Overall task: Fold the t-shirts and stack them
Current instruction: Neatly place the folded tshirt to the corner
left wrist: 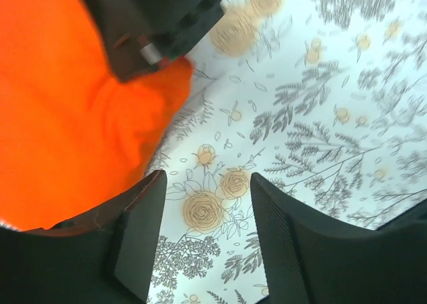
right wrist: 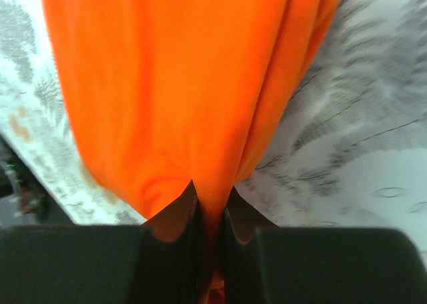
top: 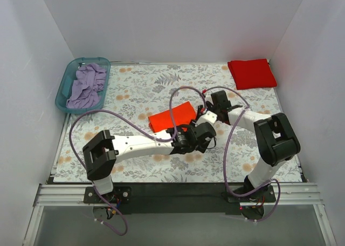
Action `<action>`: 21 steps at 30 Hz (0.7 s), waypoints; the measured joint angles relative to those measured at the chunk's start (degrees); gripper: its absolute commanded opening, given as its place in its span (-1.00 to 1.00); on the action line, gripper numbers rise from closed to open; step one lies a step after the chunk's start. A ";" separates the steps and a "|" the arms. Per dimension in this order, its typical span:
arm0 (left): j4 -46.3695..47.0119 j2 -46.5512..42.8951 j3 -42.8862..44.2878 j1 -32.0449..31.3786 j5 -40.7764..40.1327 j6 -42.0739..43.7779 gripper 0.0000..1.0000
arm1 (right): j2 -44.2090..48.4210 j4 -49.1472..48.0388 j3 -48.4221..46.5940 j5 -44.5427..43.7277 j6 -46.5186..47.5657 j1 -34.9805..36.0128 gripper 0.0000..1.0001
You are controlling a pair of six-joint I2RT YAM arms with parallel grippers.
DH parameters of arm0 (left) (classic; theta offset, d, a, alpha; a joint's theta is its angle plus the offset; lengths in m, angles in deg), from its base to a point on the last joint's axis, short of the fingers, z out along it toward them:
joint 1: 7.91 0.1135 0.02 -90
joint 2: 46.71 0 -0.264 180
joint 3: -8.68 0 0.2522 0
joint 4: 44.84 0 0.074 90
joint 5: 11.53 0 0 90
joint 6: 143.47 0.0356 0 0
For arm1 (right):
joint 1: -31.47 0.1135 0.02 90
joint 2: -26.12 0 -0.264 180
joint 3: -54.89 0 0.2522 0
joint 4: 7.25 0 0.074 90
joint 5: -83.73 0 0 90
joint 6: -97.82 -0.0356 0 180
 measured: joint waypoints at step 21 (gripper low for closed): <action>-3.30 -29.73 -28.59 38.53 4.98 -8.35 0.57 | -21.94 26.91 -48.94 -36.09 35.23 -13.90 -0.97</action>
